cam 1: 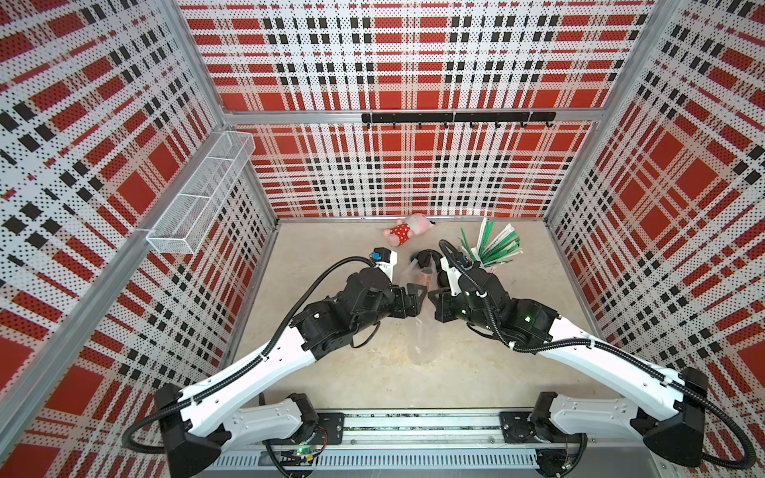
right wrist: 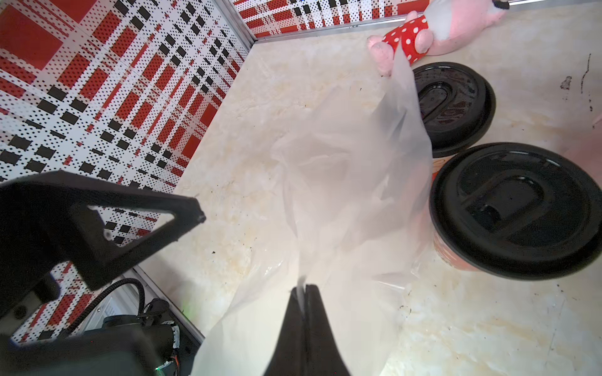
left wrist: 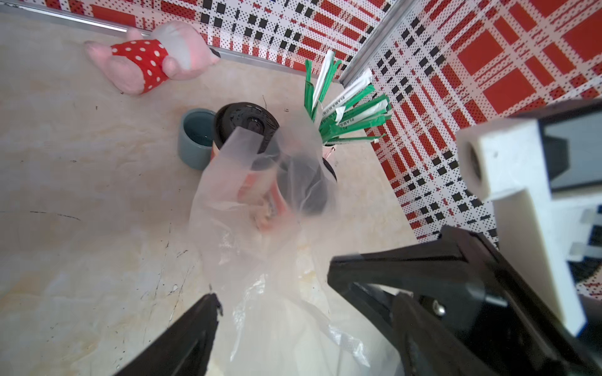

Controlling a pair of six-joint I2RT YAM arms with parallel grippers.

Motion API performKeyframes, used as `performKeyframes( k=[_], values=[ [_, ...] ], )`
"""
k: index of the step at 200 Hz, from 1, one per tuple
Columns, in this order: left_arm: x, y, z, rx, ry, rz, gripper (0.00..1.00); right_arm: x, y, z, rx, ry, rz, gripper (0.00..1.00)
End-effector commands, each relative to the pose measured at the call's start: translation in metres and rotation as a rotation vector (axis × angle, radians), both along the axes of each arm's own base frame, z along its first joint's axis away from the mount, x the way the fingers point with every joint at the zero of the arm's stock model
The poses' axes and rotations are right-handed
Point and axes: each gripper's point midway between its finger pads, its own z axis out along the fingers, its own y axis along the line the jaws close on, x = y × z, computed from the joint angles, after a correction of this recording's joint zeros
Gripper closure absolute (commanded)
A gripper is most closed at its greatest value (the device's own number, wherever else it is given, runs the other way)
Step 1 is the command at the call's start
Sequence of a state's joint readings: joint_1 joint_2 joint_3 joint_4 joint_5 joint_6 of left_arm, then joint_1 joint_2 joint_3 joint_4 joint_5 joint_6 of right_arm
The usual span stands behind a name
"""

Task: Pack milk tea into plastic carrier bags
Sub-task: Adjust the plastic carrier bag at the center of the board.

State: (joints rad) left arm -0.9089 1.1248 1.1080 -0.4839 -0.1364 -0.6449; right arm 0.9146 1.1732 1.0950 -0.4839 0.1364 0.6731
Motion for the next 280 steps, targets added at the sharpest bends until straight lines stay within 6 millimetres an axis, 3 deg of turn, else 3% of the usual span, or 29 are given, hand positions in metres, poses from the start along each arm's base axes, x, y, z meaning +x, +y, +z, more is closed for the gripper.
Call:
performKeyframes(
  k=[1,51,85,128,154,182,236,280],
  values=[
    [0.001,0.002,-0.028,0.119,0.027,-0.013,0.12,0.002,-0.001,0.011,0.021,-0.018,-0.005,1.00],
    [-0.005,-0.008,-0.051,0.245,0.065,-0.081,0.13,0.003,-0.001,0.012,0.031,-0.025,-0.009,1.00],
    [-0.005,0.006,-0.072,0.359,0.103,-0.036,0.19,0.004,-0.003,0.015,0.027,-0.032,-0.014,1.00],
    [0.002,0.022,-0.055,0.328,0.068,0.059,0.42,0.005,-0.005,0.012,0.018,-0.028,-0.019,1.00],
    [0.011,0.043,-0.053,0.309,0.074,0.140,0.48,0.004,-0.004,0.010,0.020,-0.024,-0.017,1.00],
    [0.019,0.061,-0.046,0.251,0.071,0.198,0.42,0.004,-0.003,0.008,0.025,-0.020,-0.013,1.00],
    [0.022,0.051,-0.042,0.233,0.062,0.165,0.27,0.003,0.004,0.006,0.028,-0.008,0.013,1.00],
    [0.025,0.042,-0.055,0.259,0.084,0.147,0.27,0.002,0.000,0.003,0.038,-0.012,0.004,1.00]
  ],
)
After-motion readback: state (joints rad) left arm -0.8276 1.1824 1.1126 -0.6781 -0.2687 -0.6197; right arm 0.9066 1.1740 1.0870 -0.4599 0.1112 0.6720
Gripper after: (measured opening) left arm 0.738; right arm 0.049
